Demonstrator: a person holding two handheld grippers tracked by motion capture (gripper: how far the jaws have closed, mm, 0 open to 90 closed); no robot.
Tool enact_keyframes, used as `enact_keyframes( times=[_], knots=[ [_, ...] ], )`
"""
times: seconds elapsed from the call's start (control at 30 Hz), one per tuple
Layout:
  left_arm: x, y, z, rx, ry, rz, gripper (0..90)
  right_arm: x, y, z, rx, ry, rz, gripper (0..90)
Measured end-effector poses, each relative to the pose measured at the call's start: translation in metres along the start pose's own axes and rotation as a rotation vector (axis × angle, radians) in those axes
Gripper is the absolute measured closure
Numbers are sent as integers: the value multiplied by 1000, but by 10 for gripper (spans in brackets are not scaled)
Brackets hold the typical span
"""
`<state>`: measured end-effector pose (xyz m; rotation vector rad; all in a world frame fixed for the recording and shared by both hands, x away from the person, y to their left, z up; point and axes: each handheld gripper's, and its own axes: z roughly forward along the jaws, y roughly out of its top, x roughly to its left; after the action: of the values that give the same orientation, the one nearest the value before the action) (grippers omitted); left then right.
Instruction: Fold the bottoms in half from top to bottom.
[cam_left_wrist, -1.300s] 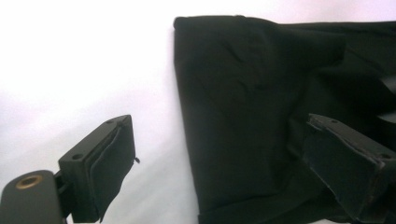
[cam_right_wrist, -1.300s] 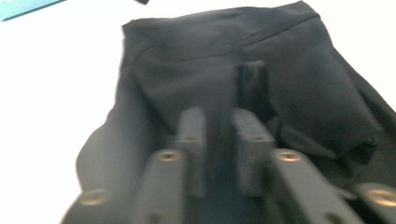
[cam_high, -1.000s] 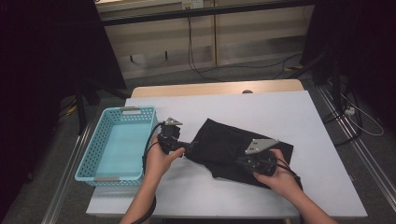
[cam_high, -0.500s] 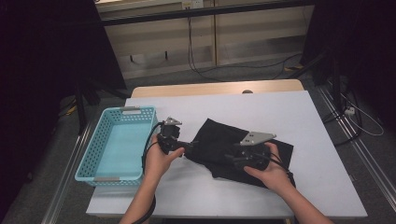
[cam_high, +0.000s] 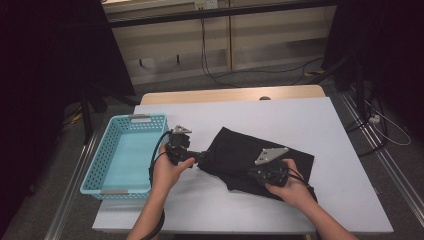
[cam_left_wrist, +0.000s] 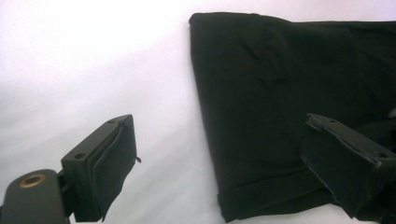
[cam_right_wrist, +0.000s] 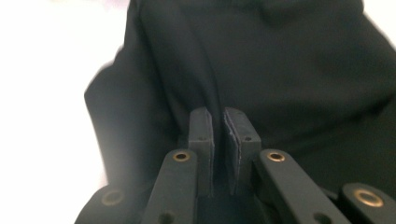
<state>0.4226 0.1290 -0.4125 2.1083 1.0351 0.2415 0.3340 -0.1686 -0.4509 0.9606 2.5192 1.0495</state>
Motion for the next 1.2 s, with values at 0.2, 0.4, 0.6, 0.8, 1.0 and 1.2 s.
enact_keyframes(
  times=[0.2, 0.4, 0.6, 0.8, 1.0, 1.2],
  knots=[
    [0, 0, -1, 0, 1, 1, 111, -2, 1, -8, -63, -16, 18, 632],
    [1, 1, -2, -3, -2, 2, 109, 1, 8, 4, -62, -36, 34, 428],
    [1, 1, -2, 2, 1, 5, 109, 5, 7, 14, -8, -45, -9, 485],
    [-1, 1, -1, -7, 3, 18, 109, -3, 7, 6, -56, -48, -5, 837],
    [1, 1, -3, 0, -10, 11, 103, -6, 7, -2, -67, -47, 2, 884],
    [1, 0, -3, 5, -12, 7, 102, -6, 8, -11, -93, -26, 25, 885]
  ],
)
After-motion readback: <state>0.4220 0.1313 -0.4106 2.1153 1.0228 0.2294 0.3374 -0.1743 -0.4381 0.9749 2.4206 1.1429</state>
